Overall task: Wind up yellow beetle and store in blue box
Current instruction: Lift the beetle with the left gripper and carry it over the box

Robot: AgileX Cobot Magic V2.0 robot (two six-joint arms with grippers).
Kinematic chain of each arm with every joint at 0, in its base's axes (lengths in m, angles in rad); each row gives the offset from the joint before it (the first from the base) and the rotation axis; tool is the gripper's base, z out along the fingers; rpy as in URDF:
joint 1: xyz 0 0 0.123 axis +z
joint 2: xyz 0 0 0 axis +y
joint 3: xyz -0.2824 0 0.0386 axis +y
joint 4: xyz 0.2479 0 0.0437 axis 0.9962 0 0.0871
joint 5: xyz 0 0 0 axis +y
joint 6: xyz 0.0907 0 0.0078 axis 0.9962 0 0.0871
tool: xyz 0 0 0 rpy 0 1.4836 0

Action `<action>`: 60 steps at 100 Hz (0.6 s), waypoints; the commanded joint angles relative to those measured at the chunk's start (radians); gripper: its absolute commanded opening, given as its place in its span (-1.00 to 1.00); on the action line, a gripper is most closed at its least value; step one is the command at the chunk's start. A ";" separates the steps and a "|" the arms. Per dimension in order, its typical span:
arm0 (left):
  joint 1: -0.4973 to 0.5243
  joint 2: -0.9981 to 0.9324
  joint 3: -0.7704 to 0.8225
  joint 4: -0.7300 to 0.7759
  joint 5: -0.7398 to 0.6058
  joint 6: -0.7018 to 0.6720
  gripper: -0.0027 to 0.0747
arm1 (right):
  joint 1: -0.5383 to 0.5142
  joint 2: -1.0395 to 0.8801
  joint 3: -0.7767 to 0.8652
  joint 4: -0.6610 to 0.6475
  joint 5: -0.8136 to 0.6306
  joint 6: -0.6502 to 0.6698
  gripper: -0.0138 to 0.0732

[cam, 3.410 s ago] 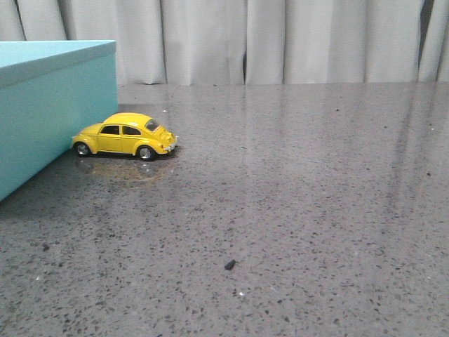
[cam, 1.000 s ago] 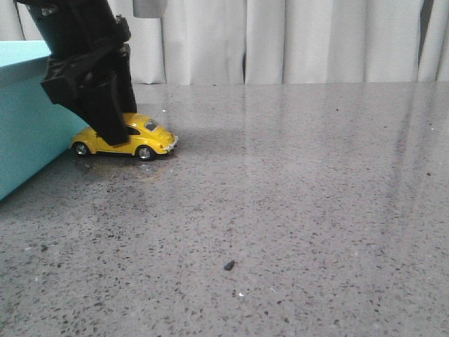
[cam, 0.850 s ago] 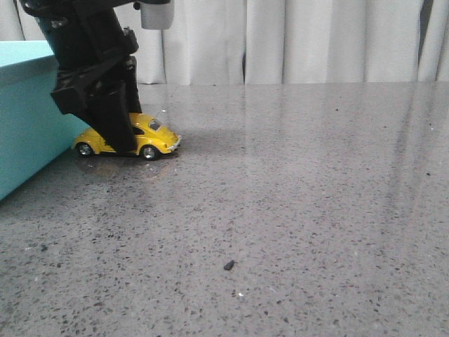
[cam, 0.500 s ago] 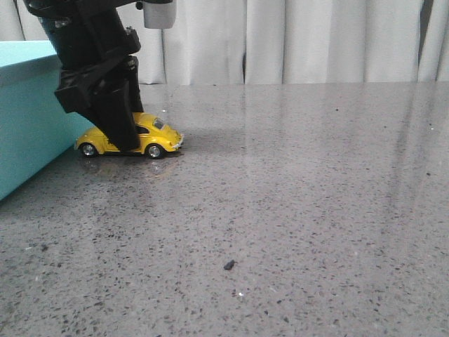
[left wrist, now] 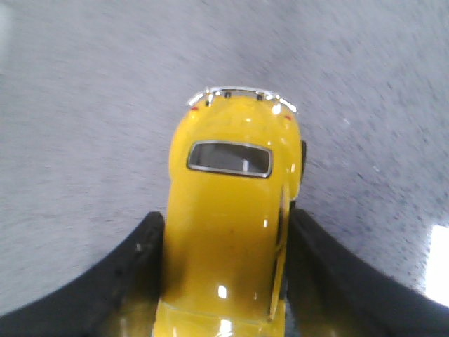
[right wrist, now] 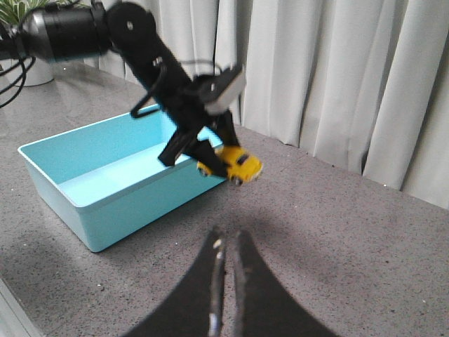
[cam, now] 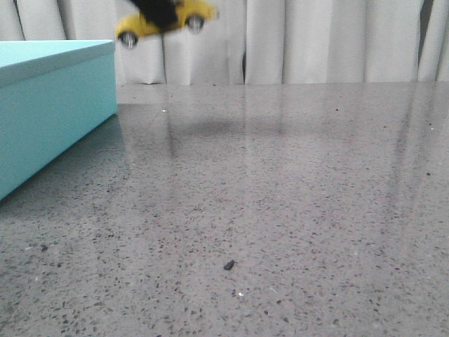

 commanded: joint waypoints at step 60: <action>0.102 -0.082 -0.185 0.489 0.144 -0.900 -0.58 | 0.003 0.009 -0.018 0.052 -0.087 -0.005 -0.78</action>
